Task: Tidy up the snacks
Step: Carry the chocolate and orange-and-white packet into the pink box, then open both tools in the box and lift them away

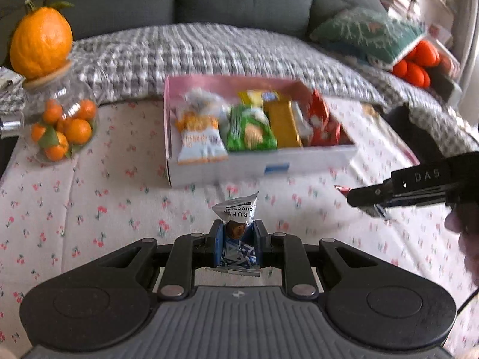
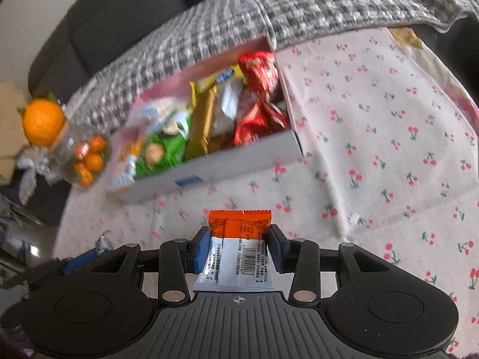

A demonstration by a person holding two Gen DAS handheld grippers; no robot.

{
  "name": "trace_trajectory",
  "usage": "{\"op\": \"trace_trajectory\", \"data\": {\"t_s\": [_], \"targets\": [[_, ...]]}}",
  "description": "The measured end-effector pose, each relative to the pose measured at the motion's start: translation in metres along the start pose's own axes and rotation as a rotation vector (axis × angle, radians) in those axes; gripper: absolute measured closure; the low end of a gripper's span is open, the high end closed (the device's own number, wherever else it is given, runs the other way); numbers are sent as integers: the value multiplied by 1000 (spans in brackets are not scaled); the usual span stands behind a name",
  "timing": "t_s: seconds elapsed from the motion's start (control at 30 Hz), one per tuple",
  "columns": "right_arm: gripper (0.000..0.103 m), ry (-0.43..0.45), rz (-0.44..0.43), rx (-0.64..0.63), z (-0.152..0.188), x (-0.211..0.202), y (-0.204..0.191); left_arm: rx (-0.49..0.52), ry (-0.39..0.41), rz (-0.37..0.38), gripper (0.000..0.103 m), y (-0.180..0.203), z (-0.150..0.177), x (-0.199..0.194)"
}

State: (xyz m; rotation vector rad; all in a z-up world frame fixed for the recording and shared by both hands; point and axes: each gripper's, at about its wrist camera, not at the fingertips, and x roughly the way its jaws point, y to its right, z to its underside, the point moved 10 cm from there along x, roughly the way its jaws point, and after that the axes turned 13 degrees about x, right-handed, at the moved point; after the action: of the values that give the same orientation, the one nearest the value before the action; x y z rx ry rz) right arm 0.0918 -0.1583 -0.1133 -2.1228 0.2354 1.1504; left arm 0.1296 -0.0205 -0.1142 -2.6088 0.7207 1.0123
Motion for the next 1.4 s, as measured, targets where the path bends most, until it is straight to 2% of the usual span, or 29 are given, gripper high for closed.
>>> {"op": "trace_trajectory", "data": {"t_s": [0.33, 0.5, 0.63, 1.13, 1.23, 1.27, 1.3, 1.37, 1.4], "targets": [[63, 136, -127, 56, -48, -8, -30, 5, 46, -63, 84, 0, -48, 15], [62, 182, -173, 109, -72, -5, -33, 63, 88, -80, 84, 4, -80, 30], [62, 218, -184, 156, -86, 2, -30, 67, 95, -95, 84, 3, -98, 46], [60, 242, -185, 290, -105, 31, -16, 103, 92, -108, 84, -7, -130, 102], [55, 238, -171, 296, -108, 35, -14, 115, 103, -104, 80, -7, -132, 107], [54, 239, -166, 288, -110, 35, -14, 115, 104, -109, 69, -7, -132, 109], [51, 242, -162, 280, -111, 35, -14, 114, 102, -111, 50, -7, -131, 110], [45, 249, -157, 276, -113, 35, -12, 118, 106, -116, 39, -7, -131, 111], [44, 248, -155, 278, -113, 35, -11, 123, 107, -115, 41, -6, -130, 111]]}}
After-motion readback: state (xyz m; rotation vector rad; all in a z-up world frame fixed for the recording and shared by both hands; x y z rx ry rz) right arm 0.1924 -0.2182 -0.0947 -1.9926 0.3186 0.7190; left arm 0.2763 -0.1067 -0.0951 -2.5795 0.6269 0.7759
